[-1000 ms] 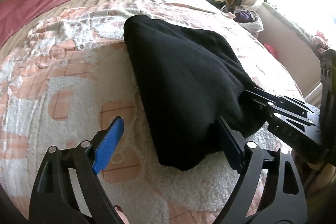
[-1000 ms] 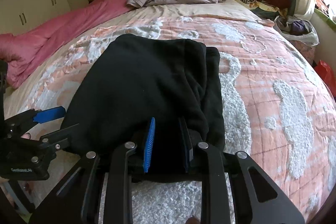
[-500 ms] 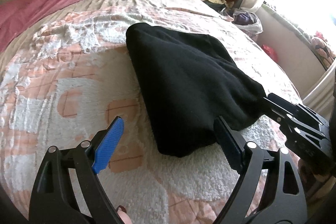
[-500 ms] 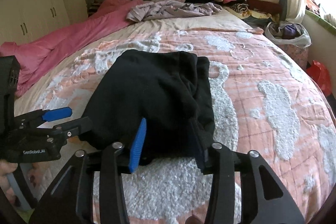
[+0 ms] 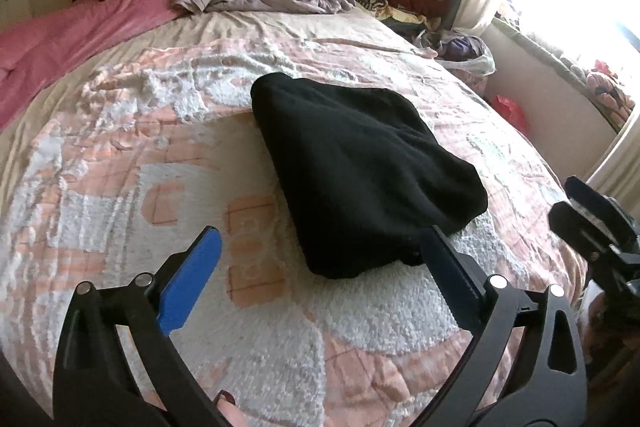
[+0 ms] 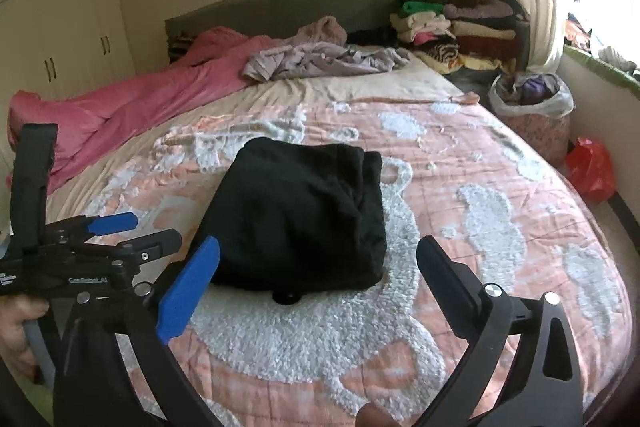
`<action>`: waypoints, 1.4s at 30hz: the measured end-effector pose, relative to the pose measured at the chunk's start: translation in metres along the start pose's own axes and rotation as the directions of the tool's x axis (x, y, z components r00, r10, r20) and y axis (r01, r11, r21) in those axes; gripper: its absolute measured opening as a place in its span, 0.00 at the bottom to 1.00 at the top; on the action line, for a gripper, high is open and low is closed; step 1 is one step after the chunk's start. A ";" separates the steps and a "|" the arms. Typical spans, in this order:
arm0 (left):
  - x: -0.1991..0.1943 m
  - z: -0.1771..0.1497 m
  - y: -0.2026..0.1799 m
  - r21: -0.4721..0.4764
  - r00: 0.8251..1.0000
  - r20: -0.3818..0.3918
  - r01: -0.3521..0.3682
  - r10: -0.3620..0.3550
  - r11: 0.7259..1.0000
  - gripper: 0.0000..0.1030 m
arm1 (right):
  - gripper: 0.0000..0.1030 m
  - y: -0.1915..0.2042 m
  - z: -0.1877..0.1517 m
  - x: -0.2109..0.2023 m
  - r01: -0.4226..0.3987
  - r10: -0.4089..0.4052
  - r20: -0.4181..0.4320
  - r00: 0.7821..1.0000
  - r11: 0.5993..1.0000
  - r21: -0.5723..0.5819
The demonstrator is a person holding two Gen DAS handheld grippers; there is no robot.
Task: Fold small clothes
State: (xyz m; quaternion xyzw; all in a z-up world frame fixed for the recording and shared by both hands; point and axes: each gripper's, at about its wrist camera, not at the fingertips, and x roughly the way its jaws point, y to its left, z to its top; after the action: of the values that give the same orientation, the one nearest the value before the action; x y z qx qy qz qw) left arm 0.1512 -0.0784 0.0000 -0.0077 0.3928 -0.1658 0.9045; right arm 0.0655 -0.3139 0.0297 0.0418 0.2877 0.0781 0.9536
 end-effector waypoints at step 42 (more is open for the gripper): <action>-0.051 -0.102 0.012 -0.006 0.997 -0.002 -0.078 0.078 0.997 0.91 | 0.96 0.018 -0.090 -0.040 0.041 -0.044 -0.088 0.995 0.998 -0.041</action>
State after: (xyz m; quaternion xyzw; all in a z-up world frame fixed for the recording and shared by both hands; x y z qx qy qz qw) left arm 0.0497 -0.0399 -0.0357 0.0049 0.3941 -0.1290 0.9100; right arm -0.0197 -0.3004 -0.0215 0.0136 0.3289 0.0653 0.9420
